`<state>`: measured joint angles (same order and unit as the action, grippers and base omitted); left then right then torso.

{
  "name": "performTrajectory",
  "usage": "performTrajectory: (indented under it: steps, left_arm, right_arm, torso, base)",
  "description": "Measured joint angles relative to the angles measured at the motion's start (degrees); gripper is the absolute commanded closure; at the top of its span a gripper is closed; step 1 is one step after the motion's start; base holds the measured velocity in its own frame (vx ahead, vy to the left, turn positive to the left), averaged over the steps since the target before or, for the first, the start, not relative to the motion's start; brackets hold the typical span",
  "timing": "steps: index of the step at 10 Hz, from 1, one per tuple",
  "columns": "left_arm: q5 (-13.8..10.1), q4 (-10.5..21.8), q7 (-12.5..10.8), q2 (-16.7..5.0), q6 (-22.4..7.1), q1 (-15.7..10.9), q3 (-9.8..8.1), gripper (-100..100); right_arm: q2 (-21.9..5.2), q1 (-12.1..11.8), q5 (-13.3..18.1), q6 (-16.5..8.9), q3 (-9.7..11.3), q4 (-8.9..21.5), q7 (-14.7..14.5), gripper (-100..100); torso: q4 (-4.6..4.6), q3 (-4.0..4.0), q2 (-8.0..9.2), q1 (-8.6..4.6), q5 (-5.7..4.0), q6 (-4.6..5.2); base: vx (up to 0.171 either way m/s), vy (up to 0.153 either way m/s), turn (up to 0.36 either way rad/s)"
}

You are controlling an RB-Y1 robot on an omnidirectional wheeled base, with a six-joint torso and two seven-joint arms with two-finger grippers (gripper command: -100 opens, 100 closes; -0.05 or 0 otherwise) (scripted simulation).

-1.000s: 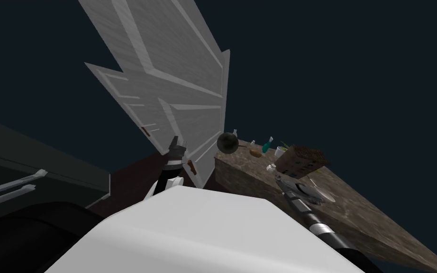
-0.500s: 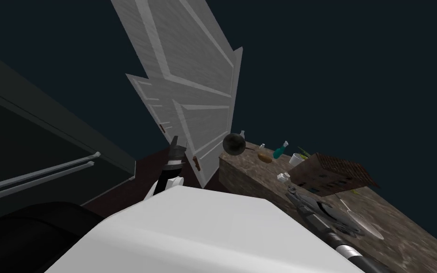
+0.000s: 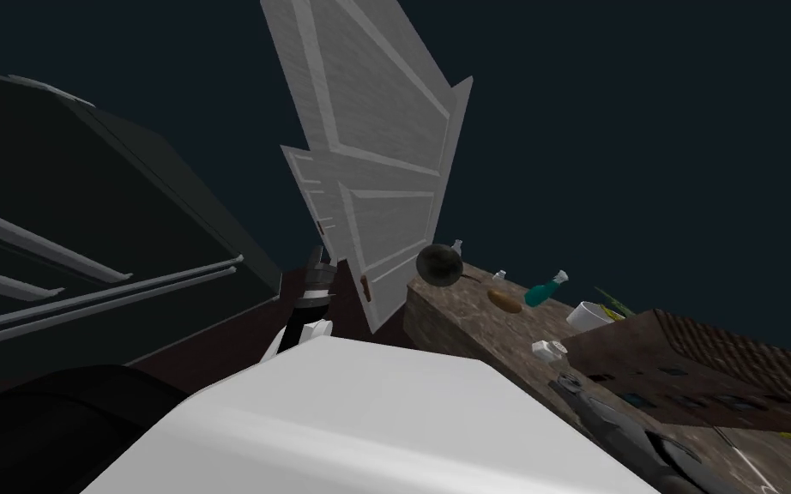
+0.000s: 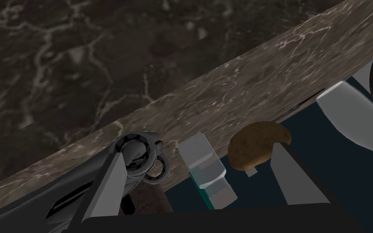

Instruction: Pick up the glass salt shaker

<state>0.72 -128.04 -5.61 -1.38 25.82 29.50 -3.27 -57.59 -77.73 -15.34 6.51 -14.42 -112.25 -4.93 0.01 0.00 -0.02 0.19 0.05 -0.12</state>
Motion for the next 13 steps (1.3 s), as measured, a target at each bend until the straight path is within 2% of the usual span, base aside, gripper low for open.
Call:
performTrajectory:
  steps: [1,3,4,8,11,13]
  left_arm:
    - [0.0,0.0,0.0,0.0,0.0,0.0,-0.01,0]
    - [0.0,0.0,0.0,0.0,0.0,0.0,0.00,0]
    - [0.0,0.0,0.0,0.0,0.0,0.0,-0.01,0]
    - [0.0,0.0,0.0,0.0,0.0,0.0,-0.01,0]
    - [0.0,0.0,0.0,0.0,0.0,0.0,-0.01,0]
    - [0.0,0.0,0.0,0.0,0.0,0.0,-0.01,0]
  right_arm:
    - [-1.4,-0.5,-0.2,-0.8,-0.2,0.4,0.0,-100]
    - [-5.0,-3.9,-1.3,-1.9,-1.6,2.1,0.3,-100]
    - [-6.1,-4.1,-1.5,-2.5,-1.7,2.7,0.3,-100]
    - [-12.7,-8.8,-3.1,-5.5,-3.4,5.9,0.5,-100]
    - [-16.6,-12.2,-4.2,-6.2,-5.0,7.5,0.9,-100]
    - [-19.4,-13.3,-4.8,-7.0,-5.0,9.1,1.0,-100]
  torso:
    - [0.01,0.01,0.00,0.01,0.00,0.07]
    - [0.01,-0.01,-0.02,0.00,0.00,-0.02]
    - [0.02,-0.02,-0.05,-0.07,-0.05,0.03]
    - [0.01,-0.08,-0.17,-0.24,-0.09,-0.09]
    - [0.00,-0.09,-0.19,-0.23,-0.09,-0.08]
    - [0.01,-0.08,-0.18,-0.23,-0.10,-0.04]
  base:
    - [-0.002,-0.003,0.204]
    - [-0.005,-0.005,0.244]
    - [-0.003,0.001,0.263]
    - [-0.004,-0.006,0.256]
    - [-0.003,-0.002,0.217]
    - [-0.003,-0.004,0.148]
